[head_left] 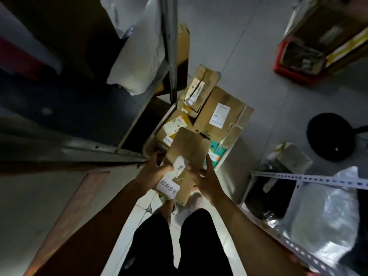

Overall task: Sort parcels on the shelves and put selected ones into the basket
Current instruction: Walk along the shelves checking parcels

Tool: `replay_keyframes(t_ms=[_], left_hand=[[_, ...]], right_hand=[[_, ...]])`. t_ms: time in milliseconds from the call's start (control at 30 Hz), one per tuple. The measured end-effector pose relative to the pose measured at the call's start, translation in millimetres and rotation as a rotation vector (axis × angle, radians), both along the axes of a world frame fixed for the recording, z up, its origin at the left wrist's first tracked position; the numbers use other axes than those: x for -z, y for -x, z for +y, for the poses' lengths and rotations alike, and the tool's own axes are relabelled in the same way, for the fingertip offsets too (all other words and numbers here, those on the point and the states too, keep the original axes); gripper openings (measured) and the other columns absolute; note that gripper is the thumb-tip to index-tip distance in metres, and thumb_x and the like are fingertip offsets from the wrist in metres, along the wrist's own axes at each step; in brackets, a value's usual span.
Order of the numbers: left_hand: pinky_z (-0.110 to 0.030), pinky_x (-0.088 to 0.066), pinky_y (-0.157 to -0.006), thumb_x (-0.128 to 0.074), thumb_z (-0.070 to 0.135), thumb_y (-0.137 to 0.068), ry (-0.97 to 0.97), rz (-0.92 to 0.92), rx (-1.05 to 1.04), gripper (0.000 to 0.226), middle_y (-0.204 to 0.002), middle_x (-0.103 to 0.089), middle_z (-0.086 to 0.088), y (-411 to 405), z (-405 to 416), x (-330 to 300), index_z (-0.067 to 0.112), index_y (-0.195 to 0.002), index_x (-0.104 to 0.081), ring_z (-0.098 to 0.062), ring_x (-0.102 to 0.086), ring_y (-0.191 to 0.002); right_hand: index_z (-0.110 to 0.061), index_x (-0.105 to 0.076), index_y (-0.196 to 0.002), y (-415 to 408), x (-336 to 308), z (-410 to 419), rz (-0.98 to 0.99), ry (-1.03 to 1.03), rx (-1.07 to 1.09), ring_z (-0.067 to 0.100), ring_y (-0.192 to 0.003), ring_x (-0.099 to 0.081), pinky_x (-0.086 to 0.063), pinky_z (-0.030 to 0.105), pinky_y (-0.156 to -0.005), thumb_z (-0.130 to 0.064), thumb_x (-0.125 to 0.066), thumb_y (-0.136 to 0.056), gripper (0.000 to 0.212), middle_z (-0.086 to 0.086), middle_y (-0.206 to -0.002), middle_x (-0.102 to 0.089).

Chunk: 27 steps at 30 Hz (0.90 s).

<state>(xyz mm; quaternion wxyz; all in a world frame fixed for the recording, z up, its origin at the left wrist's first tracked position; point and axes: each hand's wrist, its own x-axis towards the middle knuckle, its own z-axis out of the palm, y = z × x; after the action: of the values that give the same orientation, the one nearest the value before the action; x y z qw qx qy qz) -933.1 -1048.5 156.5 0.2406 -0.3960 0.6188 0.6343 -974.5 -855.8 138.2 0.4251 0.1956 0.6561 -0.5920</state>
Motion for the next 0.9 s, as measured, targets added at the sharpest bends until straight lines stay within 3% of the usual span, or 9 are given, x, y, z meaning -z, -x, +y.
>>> replay_keyframes(t_ms=[133, 267, 367, 433, 500, 567, 633, 767, 900], left_hand=[[-0.019, -0.051, -0.063, -0.078, 0.013, -0.075, 0.007, 0.005, -0.048, 0.049, -0.100, -0.065, 0.011, 50.4, -24.3, 76.6, 0.029, -0.114, -0.054, -0.008, -0.064, -0.084], [-0.015, -0.049, -0.070, -0.072, 0.023, -0.063, 0.096, 0.019, -0.063, 0.070, -0.111, -0.067, -0.002, 99.6, -58.2, 180.9, 0.013, -0.130, -0.058, -0.016, -0.063, -0.101], [-0.003, -0.044, -0.061, -0.076, 0.013, -0.083, 0.185, 0.075, -0.007, 0.048, -0.095, -0.062, 0.009, 125.6, -73.6, 247.8, 0.011, -0.128, -0.058, -0.001, -0.057, -0.085], [-0.007, -0.044, -0.067, -0.064, 0.010, -0.096, 0.258, 0.102, 0.070, 0.036, -0.094, -0.061, 0.005, 140.4, -81.3, 280.8, 0.003, -0.131, -0.057, -0.006, -0.058, -0.086], [-0.023, -0.050, -0.087, -0.066, 0.025, -0.093, 0.305, 0.124, 0.150, 0.050, -0.118, -0.062, 0.000, 147.7, -85.0, 304.5, 0.007, -0.139, -0.054, -0.016, -0.059, -0.106], [-0.038, -0.049, -0.101, -0.068, 0.033, -0.086, 0.366, 0.117, 0.191, 0.061, -0.137, -0.058, -0.005, 144.0, -87.3, 321.5, 0.015, -0.142, -0.051, -0.020, -0.056, -0.122], [-0.044, -0.048, -0.105, -0.066, 0.020, -0.087, 0.394, 0.145, 0.137, 0.046, -0.135, -0.059, -0.011, 131.6, -83.7, 330.6, 0.016, -0.131, -0.056, -0.027, -0.056, -0.125], [-0.049, -0.053, -0.095, -0.065, 0.021, -0.084, 0.424, 0.172, 0.078, 0.027, -0.111, -0.066, -0.012, 109.3, -60.5, 242.3, 0.015, -0.110, -0.064, -0.031, -0.064, -0.105], [-0.040, -0.058, -0.086, -0.067, 0.030, -0.092, 0.466, 0.203, 0.167, 0.009, -0.099, -0.073, -0.006, 56.2, -29.4, 129.7, 0.033, -0.100, -0.064, -0.019, -0.070, -0.098]], right_hand=[[-0.052, -0.019, -0.147, 33.2, 81.7, -38.2, 0.033, -0.057, 0.031, 0.022, -0.093, -0.070, -0.062, 0.047, -0.078, -0.027, -0.069, -0.095, 0.076, -0.005, -0.102, -0.065], [-0.040, -0.025, -0.155, 74.1, 187.5, -77.3, 0.100, -0.108, -0.019, 0.012, -0.083, -0.069, -0.054, 0.024, -0.059, -0.031, -0.075, -0.091, 0.082, -0.010, -0.101, -0.066], [-0.031, -0.022, -0.158, 93.1, 248.9, -98.1, 0.168, -0.108, -0.044, 0.005, -0.094, -0.067, -0.053, 0.014, -0.067, -0.025, -0.074, -0.092, 0.084, -0.007, -0.119, -0.062], [-0.032, -0.024, -0.159, 100.0, 271.5, -104.6, 0.198, -0.113, -0.074, 0.012, -0.117, -0.063, -0.056, 0.029, -0.092, -0.044, -0.073, -0.089, 0.085, -0.001, -0.136, -0.059], [-0.035, -0.023, -0.158, 102.6, 281.0, -103.8, 0.204, -0.131, -0.125, 0.019, -0.132, -0.054, -0.048, 0.047, -0.107, -0.058, -0.069, -0.082, 0.092, 0.004, -0.146, -0.055], [-0.036, -0.019, -0.160, 101.2, 276.5, -96.7, 0.174, -0.164, -0.191, 0.019, -0.138, -0.047, -0.042, 0.047, -0.113, -0.042, -0.069, -0.090, 0.086, 0.002, -0.151, -0.048], [-0.031, -0.024, -0.159, 95.0, 257.2, -84.8, 0.160, -0.213, -0.261, 0.016, -0.133, -0.048, -0.045, 0.037, -0.106, -0.025, -0.067, -0.097, 0.076, -0.004, -0.142, -0.048], [-0.026, -0.056, -0.134, 80.9, 182.3, -61.3, 0.069, -0.303, -0.339, 0.015, -0.096, -0.064, -0.051, 0.016, -0.066, -0.018, -0.061, -0.099, 0.036, 0.001, -0.121, -0.064], [-0.040, -0.058, -0.086, 58.7, 89.0, -39.6, 0.081, -0.367, -0.536, 0.026, -0.104, -0.068, -0.056, 0.044, -0.093, -0.028, -0.058, -0.099, 0.017, 0.004, -0.115, -0.071]])
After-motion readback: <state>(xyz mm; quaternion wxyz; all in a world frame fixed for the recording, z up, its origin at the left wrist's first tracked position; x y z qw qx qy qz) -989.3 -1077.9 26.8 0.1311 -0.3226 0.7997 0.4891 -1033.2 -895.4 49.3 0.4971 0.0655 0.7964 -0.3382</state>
